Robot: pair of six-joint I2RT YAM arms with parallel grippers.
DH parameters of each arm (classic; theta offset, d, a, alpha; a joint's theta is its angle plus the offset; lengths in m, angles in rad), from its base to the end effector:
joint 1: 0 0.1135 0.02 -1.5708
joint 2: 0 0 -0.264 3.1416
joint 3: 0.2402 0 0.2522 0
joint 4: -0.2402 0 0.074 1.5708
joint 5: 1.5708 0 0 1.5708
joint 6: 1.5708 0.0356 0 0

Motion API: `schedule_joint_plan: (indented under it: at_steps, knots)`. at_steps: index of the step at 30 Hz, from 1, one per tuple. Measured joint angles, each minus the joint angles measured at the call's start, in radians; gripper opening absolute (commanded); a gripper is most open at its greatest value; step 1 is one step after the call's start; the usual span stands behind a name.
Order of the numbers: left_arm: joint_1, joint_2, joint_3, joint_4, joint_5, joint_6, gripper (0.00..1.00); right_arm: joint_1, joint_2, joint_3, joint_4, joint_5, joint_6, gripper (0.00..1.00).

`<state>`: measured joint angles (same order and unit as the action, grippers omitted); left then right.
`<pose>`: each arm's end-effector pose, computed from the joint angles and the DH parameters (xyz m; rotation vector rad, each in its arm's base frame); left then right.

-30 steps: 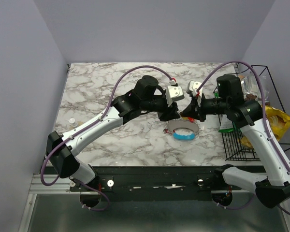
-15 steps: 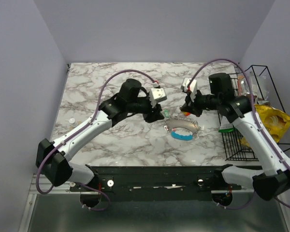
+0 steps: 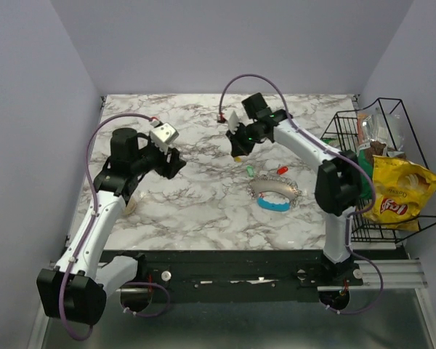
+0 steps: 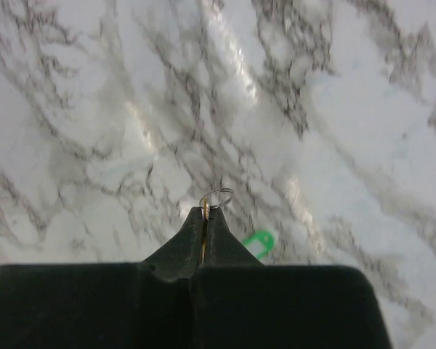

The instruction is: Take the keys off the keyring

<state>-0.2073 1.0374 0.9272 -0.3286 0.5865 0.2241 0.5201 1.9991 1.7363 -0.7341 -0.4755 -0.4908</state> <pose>0.2207 -0.0666 0.3295 0.7792 1.8164 -0.5758 0.3730 0.2324 0.2592 -1.3723 2.1091 0.6190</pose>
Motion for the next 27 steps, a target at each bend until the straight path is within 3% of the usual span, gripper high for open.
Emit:
schedule_joint_plan:
  at_steps: [3, 6, 9, 13, 16, 19, 23, 27]
  knots:
    - [0.1, -0.036, -0.034, -0.01, -0.005, -0.001, 0.7, 0.048, 0.134, 0.169, 0.019, 0.031, 0.023, 0.05]
    - [0.151, -0.074, -0.065, -0.018, -0.008, -0.003, 0.7, 0.084, 0.26, 0.343, 0.047, 0.079, 0.056, 0.22]
    - [0.184, -0.114, -0.096, -0.022, -0.008, -0.009, 0.7, 0.1, 0.364, 0.496, 0.095, 0.132, 0.07, 0.49]
    - [0.193, -0.127, -0.108, -0.036, -0.008, -0.014, 0.7, 0.11, 0.388, 0.502, 0.147, 0.215, 0.053, 0.68]
    - [0.193, -0.126, -0.107, -0.044, 0.0, -0.015, 0.71, 0.111, 0.345, 0.401, 0.198, 0.27, 0.046, 0.68]
    - [0.193, -0.123, -0.097, -0.066, 0.024, -0.014, 0.73, 0.106, 0.238, 0.143, 0.224, 0.299, 0.032, 0.68]
    - [0.193, -0.117, -0.074, -0.081, 0.071, -0.007, 0.73, 0.075, -0.043, -0.173, 0.208, 0.306, -0.01, 0.67]
    - [0.183, -0.107, -0.067, -0.081, 0.095, -0.003, 0.74, -0.035, -0.243, -0.343, 0.213, 0.314, -0.038, 0.61]
